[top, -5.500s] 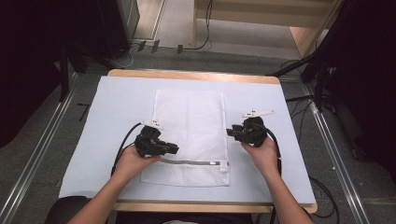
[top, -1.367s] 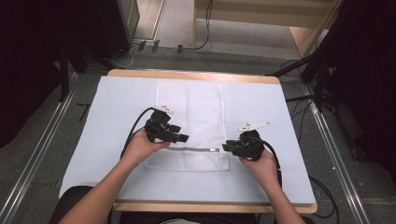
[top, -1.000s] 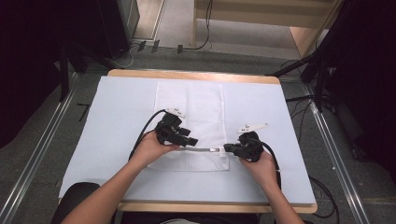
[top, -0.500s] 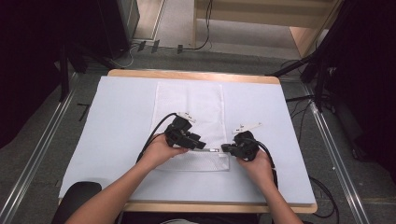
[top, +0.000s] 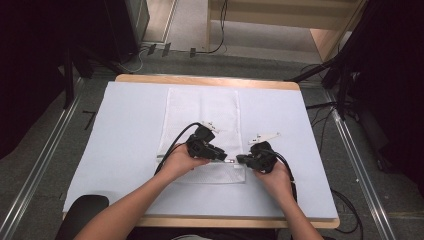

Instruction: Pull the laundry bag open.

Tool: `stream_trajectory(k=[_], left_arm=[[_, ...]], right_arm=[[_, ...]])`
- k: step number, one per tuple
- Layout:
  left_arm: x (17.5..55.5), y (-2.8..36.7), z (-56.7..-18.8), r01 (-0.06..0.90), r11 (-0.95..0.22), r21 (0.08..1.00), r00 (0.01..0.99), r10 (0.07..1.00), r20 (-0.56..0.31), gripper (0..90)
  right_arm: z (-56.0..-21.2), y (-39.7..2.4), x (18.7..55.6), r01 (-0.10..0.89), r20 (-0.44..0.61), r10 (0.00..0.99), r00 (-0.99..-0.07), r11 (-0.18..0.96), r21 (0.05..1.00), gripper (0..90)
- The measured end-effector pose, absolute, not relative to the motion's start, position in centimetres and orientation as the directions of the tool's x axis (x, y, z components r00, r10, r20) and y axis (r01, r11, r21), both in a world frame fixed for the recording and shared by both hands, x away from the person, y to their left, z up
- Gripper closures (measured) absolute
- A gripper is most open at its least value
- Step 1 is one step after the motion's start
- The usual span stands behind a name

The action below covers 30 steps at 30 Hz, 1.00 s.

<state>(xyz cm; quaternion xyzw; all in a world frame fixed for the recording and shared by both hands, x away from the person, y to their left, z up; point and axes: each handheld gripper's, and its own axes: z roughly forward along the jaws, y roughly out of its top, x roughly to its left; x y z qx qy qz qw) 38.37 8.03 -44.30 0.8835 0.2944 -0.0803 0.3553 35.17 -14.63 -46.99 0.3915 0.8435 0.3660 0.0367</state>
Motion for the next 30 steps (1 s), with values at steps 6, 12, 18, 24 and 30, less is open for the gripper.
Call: stream_trajectory(k=[6, 12, 18, 24, 30], left_arm=[[38.2, 7.2, -44.9, 0.566, -0.598, 0.568, 0.822, 0.463, -0.332, 79.3], [38.2, 6.9, -45.8, 0.577, -0.599, 0.556, 0.814, 0.480, -0.327, 79.9], [37.9, 6.7, -46.1, 0.573, -0.589, 0.570, 0.816, 0.474, -0.331, 81.7], [37.6, 6.2, -46.4, 0.570, -0.595, 0.566, 0.818, 0.472, -0.328, 83.1], [37.3, 5.9, -46.5, 0.566, -0.585, 0.580, 0.819, 0.479, -0.317, 84.1]], right_arm=[[-47.0, -14.6, 35.1, 0.638, 0.227, 0.690, -0.687, 0.423, 0.644, 90.0], [-46.9, -14.6, 35.2, 0.636, 0.227, 0.687, -0.691, 0.427, 0.643, 90.0], [-46.9, -14.6, 35.4, 0.638, 0.231, 0.681, -0.695, 0.435, 0.635, 90.0], [-46.9, -14.6, 35.4, 0.640, 0.232, 0.683, -0.692, 0.433, 0.636, 90.0], [-46.9, -14.5, 35.3, 0.639, 0.228, 0.685, -0.692, 0.434, 0.636, 90.0]])
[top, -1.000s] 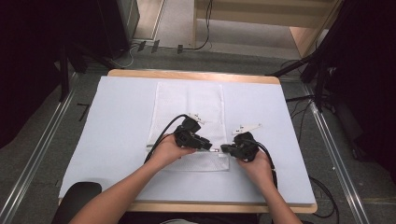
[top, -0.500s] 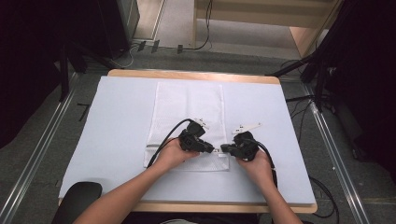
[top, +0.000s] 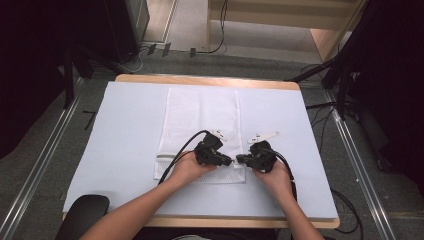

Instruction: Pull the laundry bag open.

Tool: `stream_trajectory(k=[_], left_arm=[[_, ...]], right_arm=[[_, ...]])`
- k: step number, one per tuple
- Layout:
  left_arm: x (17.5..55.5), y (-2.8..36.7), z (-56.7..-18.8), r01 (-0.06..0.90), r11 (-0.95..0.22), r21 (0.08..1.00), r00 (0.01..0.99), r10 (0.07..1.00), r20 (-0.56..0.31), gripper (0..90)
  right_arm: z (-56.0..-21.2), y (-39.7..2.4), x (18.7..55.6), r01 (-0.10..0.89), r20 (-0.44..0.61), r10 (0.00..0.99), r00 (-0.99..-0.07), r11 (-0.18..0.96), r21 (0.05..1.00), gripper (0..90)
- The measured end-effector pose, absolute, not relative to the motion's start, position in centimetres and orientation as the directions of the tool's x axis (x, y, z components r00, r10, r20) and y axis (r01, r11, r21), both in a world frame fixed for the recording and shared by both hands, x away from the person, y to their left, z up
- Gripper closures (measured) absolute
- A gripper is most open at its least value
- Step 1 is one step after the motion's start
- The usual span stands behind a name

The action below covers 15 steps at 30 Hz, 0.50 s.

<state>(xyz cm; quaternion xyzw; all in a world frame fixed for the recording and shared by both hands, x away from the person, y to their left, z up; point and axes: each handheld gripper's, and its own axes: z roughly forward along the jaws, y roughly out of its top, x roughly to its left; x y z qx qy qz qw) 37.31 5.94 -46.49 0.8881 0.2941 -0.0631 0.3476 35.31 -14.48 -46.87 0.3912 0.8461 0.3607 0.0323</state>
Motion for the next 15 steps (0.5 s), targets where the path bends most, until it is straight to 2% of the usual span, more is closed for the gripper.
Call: stream_trajectory(k=[5, 8, 15], left_arm=[[37.12, 5.73, -46.45, 0.563, -0.590, 0.579, 0.821, 0.483, -0.305, 87.2], [37.63, 5.91, -46.43, 0.589, -0.587, 0.556, 0.806, 0.480, -0.347, 87.7], [37.93, 6.01, -46.24, 0.599, -0.591, 0.541, 0.800, 0.476, -0.366, 87.9]], right_arm=[[-46.91, -14.52, 35.32, 0.635, 0.227, 0.682, -0.695, 0.435, 0.638, 90.0], [-47.03, -14.61, 35.30, 0.629, 0.230, 0.676, -0.700, 0.431, 0.647, 90.0], [-47.01, -14.41, 35.07, 0.598, 0.189, 0.666, -0.722, 0.463, 0.654, 90.0]])
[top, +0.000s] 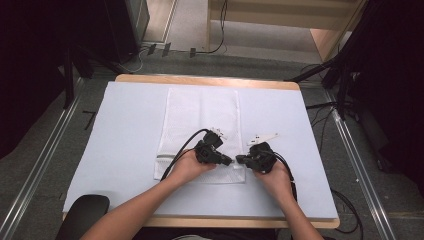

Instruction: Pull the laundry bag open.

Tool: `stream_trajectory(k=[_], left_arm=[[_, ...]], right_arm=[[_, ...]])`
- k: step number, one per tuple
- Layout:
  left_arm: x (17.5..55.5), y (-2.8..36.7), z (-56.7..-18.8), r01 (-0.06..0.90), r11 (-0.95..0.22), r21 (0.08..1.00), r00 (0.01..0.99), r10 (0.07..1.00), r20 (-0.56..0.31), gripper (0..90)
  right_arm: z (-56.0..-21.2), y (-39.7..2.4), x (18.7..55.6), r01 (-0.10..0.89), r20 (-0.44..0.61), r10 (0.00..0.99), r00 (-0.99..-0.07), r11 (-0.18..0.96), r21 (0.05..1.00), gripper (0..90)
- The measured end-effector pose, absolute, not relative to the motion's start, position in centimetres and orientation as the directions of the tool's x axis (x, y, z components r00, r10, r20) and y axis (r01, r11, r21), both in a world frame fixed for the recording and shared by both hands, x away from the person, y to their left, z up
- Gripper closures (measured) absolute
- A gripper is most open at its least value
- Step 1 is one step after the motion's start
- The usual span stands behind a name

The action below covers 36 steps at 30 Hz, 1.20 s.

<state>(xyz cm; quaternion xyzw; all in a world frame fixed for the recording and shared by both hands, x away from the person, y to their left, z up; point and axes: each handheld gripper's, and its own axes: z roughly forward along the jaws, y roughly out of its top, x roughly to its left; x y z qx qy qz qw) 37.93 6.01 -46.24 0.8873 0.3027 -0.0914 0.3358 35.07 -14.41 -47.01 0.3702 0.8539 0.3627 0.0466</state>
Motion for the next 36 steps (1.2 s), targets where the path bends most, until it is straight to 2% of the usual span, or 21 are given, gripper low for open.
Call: stream_trajectory(k=[5, 36], left_arm=[[38.4, 6.6, -46.2, 0.633, -0.575, 0.519, 0.774, 0.483, -0.410, 87.9], [38.4, 10.3, -45.3, 0.653, -0.568, 0.501, 0.757, 0.487, -0.434, 87.8]], right_arm=[[-47.1, -14.5, 35.0, 0.583, 0.178, 0.658, -0.731, 0.468, 0.663, 90.0], [-47.3, -14.7, 35.2, 0.579, 0.201, 0.638, -0.743, 0.464, 0.671, 90.0]])
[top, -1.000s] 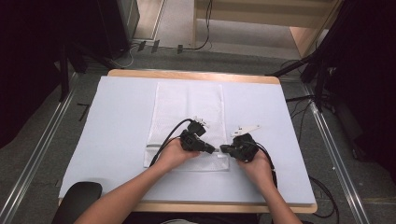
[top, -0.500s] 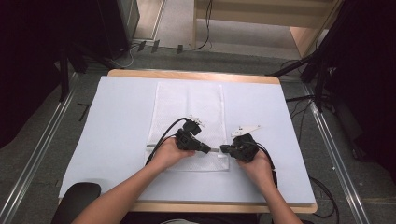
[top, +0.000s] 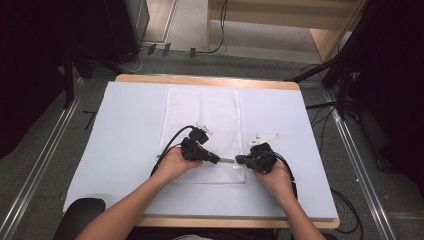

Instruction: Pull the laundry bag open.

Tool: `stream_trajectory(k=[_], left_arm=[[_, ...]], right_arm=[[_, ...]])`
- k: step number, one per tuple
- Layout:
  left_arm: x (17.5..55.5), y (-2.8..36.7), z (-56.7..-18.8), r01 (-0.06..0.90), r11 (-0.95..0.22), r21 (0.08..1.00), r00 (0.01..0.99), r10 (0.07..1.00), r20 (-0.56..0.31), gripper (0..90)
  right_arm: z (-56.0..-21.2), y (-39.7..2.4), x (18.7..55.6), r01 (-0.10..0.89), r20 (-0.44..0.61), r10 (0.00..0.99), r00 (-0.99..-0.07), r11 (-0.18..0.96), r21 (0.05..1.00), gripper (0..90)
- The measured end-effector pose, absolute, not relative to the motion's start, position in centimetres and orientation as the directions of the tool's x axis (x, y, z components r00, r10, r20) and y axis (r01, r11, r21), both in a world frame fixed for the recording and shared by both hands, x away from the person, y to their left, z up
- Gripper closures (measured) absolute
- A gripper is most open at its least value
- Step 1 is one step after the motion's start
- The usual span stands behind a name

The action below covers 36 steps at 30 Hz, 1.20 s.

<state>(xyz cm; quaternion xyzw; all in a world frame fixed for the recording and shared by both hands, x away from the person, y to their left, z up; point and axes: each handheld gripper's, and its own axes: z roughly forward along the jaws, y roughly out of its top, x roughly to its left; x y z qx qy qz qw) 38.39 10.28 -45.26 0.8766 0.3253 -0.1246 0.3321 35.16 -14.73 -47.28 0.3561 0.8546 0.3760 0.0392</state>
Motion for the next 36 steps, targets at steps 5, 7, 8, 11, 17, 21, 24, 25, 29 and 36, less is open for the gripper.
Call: stream_trajectory(k=[5, 7, 8, 11, 17, 21, 24, 25, 29, 36], left_arm=[[38.4, 11.0, -45.2, 0.667, -0.557, 0.495, 0.745, 0.495, -0.446, 87.9], [38.4, 11.3, -45.2, 0.668, -0.556, 0.494, 0.744, 0.496, -0.447, 87.9], [38.4, 11.5, -45.1, 0.668, -0.558, 0.493, 0.744, 0.498, -0.445, 87.9], [38.5, 12.0, -45.1, 0.674, -0.552, 0.491, 0.739, 0.502, -0.450, 87.9], [38.5, 12.9, -44.9, 0.685, -0.540, 0.489, 0.728, 0.509, -0.459, 87.9], [38.4, 13.5, -44.8, 0.688, -0.536, 0.490, 0.726, 0.511, -0.460, 87.9], [38.3, 14.0, -44.7, 0.695, -0.528, 0.488, 0.719, 0.520, -0.461, 87.9], [38.3, 14.2, -44.7, 0.696, -0.526, 0.489, 0.718, 0.521, -0.461, 87.8], [38.3, 14.9, -44.5, 0.704, -0.518, 0.486, 0.710, 0.527, -0.466, 87.9], [38.1, 15.9, -44.4, 0.714, -0.507, 0.483, 0.700, 0.536, -0.472, 87.8]], right_arm=[[-47.3, -14.7, 35.2, 0.578, 0.199, 0.636, -0.745, 0.467, 0.669, 90.0], [-47.2, -14.6, 35.2, 0.580, 0.199, 0.638, -0.744, 0.468, 0.667, 90.0], [-47.2, -14.7, 35.2, 0.577, 0.199, 0.635, -0.746, 0.469, 0.669, 90.0], [-47.3, -14.7, 35.3, 0.574, 0.200, 0.631, -0.749, 0.469, 0.671, 90.0], [-47.3, -14.8, 35.3, 0.574, 0.203, 0.627, -0.752, 0.472, 0.669, 90.0], [-47.2, -14.7, 35.4, 0.574, 0.203, 0.625, -0.753, 0.475, 0.667, 90.0], [-47.2, -14.7, 35.4, 0.575, 0.201, 0.625, -0.754, 0.481, 0.662, 90.0], [-47.2, -14.7, 35.4, 0.575, 0.202, 0.625, -0.754, 0.480, 0.662, 90.0], [-47.2, -14.8, 35.5, 0.574, 0.206, 0.620, -0.757, 0.480, 0.663, 90.0], [-47.2, -14.8, 35.6, 0.565, 0.204, 0.610, -0.765, 0.486, 0.666, 90.0]])
